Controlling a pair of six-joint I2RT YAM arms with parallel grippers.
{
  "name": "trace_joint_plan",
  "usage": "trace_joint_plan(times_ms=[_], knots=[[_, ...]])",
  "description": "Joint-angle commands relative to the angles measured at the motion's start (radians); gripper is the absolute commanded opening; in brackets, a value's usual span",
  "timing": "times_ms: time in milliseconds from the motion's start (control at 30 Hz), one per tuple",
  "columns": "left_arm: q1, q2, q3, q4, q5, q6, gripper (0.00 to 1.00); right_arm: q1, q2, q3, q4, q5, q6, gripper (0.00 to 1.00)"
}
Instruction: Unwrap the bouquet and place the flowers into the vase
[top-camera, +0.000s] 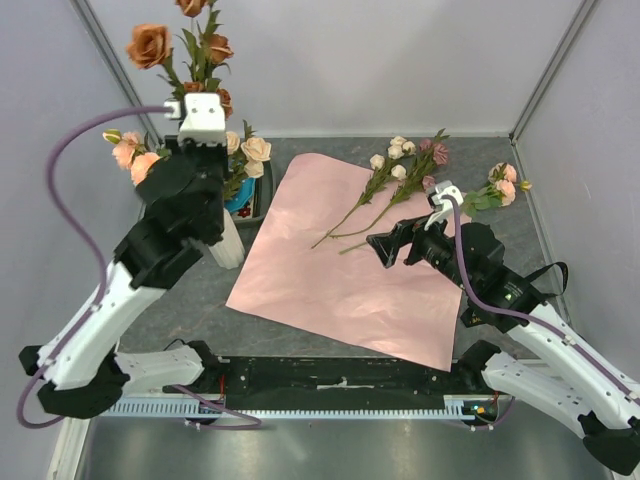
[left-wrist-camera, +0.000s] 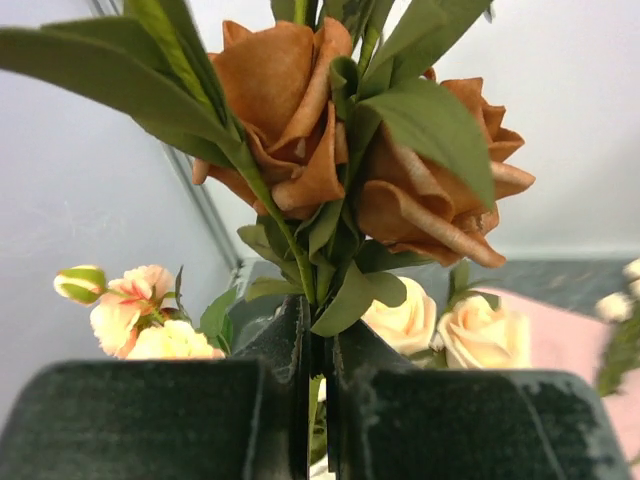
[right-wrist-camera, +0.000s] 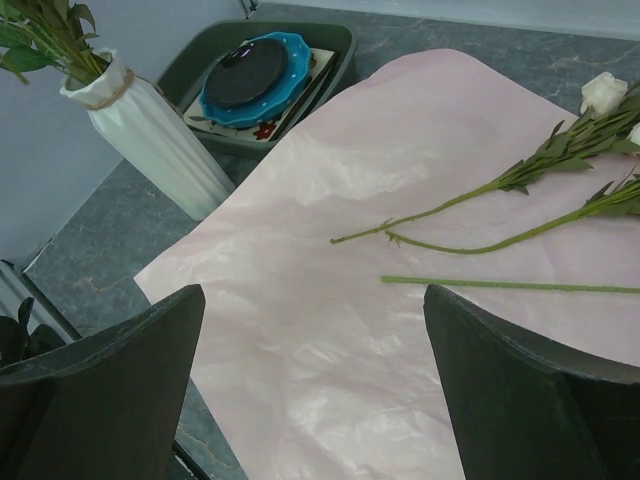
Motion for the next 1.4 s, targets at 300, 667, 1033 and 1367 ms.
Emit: trace_joint_plan(times_ms=[300, 667, 1033, 1367], knots=[[0.373, 0.05, 0.042, -0.136, 0.323, -0.338, 0.02, 0.001, -0.02, -0.021, 0.031, 0.03, 0.011, 0.98], [0.477, 0.012, -0.062, -0.045, 0.306, -0.434, 0.02, 0.0, -0.018, -0.028, 0.028, 0.027, 0.008, 0.98], [0.517, -0.113, -0.381, 0.127, 0.227, -0.539, 0.02, 0.001, -0.023, -0.03, 0.014, 0.024, 0.008, 0.98], [0.522, -0.208, -0.518, 0.04, 0.252, -0.634, 0.88, 0.0, 0.0, -0.036, 0.017, 0.001, 0.04, 0.98]])
